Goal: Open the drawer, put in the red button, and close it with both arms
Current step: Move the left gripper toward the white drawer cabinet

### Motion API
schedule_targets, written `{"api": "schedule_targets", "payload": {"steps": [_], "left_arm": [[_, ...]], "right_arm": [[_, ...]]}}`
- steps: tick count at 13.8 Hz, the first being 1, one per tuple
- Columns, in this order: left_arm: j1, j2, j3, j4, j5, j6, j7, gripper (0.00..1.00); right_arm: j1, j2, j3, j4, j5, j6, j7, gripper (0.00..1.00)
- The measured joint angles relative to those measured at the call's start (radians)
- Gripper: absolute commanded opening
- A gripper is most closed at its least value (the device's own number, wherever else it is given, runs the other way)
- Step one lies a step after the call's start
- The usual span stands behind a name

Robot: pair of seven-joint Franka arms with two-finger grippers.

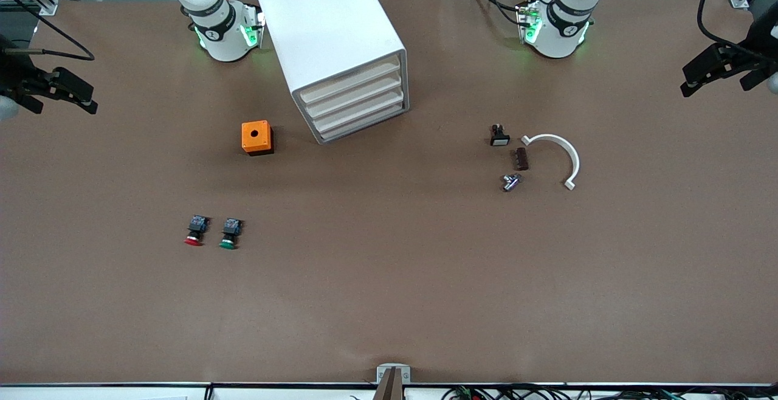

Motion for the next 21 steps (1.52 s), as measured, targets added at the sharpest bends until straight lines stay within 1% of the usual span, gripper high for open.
{"api": "schedule_targets", "payload": {"steps": [3,6,9,12,16,18,21], "left_arm": [[0.0,0.001,0.0,0.0,0.0,0.0,0.0,1.0],[-0.003,0.027,-0.001,0.003,0.0,0.001,0.0,1.0],[-0.004,0.091,-0.005,0.034,0.0,0.003,0.0,1.0],[-0.015,0.168,-0.013,0.043,-0.004,0.005,0.0,1.0],[-0.067,0.282,-0.032,0.046,-0.011,0.041,-0.022,1.0],[-0.126,0.338,-0.035,0.048,-0.011,0.067,-0.154,1.0],[-0.227,0.433,-0.038,0.051,-0.011,0.13,-0.454,1.0]], "right_arm": [[-0.001,0.0,-0.006,0.0,0.0,0.0,0.0,1.0],[-0.001,0.0,-0.007,0.0,0.0,0.0,0.0,1.0],[0.0,0.0,-0.006,0.0,0.0,-0.001,0.0,1.0],[0.005,0.0,0.002,0.0,0.0,-0.003,0.014,1.0],[0.008,0.0,0.004,0.0,0.0,-0.013,0.028,1.0],[0.01,0.0,0.004,0.001,0.0,-0.015,0.032,1.0],[0.01,0.0,0.004,0.001,0.0,-0.014,0.037,1.0]]}}
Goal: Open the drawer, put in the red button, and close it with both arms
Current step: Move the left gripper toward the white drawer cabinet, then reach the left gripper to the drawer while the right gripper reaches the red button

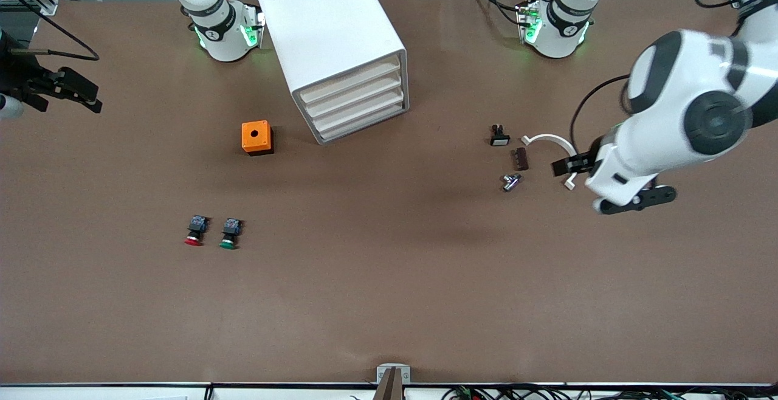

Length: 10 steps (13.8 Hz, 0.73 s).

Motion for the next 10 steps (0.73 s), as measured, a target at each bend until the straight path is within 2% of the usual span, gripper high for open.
{"api": "schedule_targets", "payload": {"steps": [4,10], "left_arm": [[-0.079,0.144,-0.001,0.005,-0.013,0.157,-0.313,1.0],[-0.146,0.324,-0.002,0.016,-0.142,0.346,-0.687,1.0]], "right_arm": [[0.0,0.025,0.0,-0.001,0.0,0.029,0.002,1.0],[0.0,0.148,-0.001,-0.002,0.001,0.173,0.004,1.0]]}}
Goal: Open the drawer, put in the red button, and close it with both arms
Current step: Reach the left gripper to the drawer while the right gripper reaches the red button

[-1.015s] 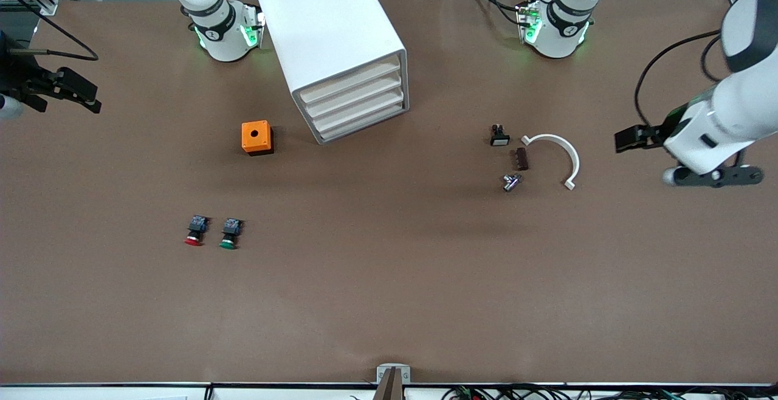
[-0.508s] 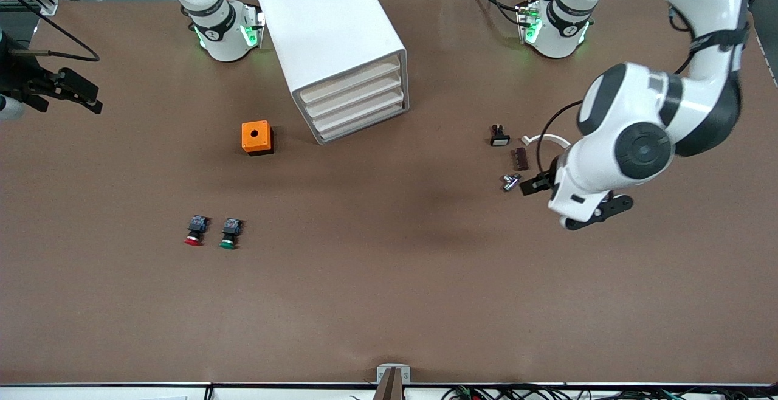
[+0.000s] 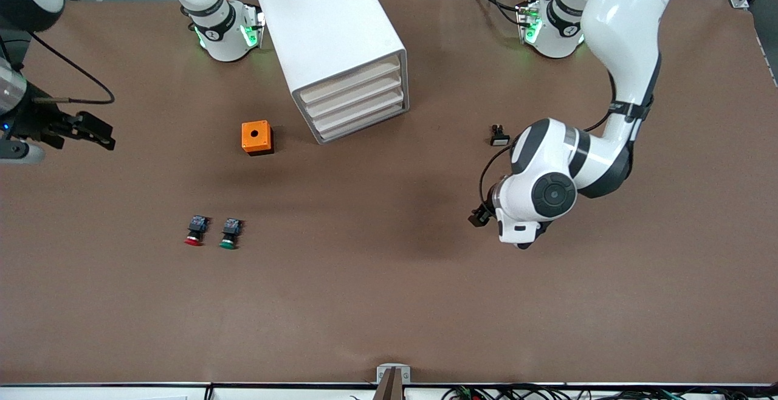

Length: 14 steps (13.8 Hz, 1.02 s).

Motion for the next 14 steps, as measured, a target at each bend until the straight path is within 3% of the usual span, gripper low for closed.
{"api": "schedule_targets", "payload": {"steps": [5,9,14], "left_arm": [[-0.023,0.122,0.0,0.005,-0.164,0.134,-0.198,1.0],[-0.055,0.164,0.0,0.012,-0.274,0.147,-0.363,1.0],[-0.134,0.216,-0.001,0.013,-0.454,0.146,-0.553,1.0]], "right_arm": [[-0.009,0.085,-0.011,0.006,0.003,0.061,0.02,1.0],[-0.03,0.135,-0.014,0.041,0.094,0.065,0.021,1.0],[-0.026,0.208,-0.01,0.057,0.106,0.065,0.021,1.0]]}}
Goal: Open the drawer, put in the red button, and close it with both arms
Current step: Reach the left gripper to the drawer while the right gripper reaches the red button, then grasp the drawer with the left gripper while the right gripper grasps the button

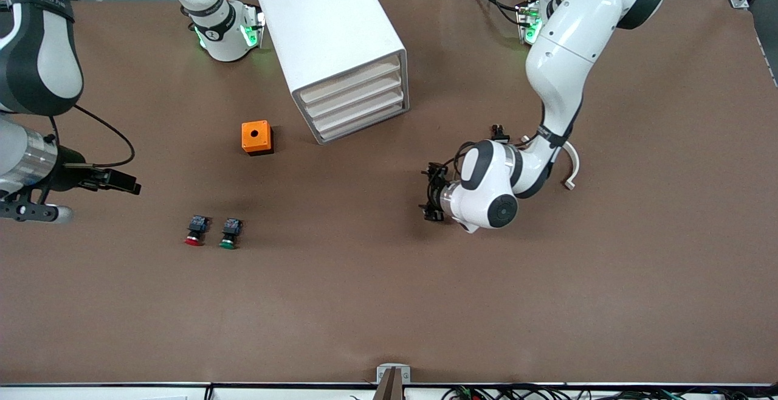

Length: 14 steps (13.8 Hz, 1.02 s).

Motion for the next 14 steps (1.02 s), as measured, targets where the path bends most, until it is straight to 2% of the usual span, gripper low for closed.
{"api": "schedule_targets", "payload": {"steps": [3,5,11,14], "left_arm": [[-0.047,0.017,0.0,0.001,-0.122,-0.003,-0.095,1.0],[-0.076,0.017,-0.001,0.006,-0.14,-0.027,-0.184,1.0],[-0.09,0.016,-0.029,0.021,-0.2,-0.219,-0.355,1.0],[-0.089,0.016,-0.029,0.027,-0.292,-0.311,-0.397,1.0]], "right_arm": [[0.014,0.072,0.001,-0.007,-0.028,0.038,0.0,1.0],[0.043,0.111,0.002,-0.034,-0.065,0.111,0.007,1.0],[0.078,0.154,-0.001,-0.185,-0.1,0.38,0.082,1.0],[0.075,0.207,-0.005,-0.205,-0.102,0.419,0.082,1.0]]}}
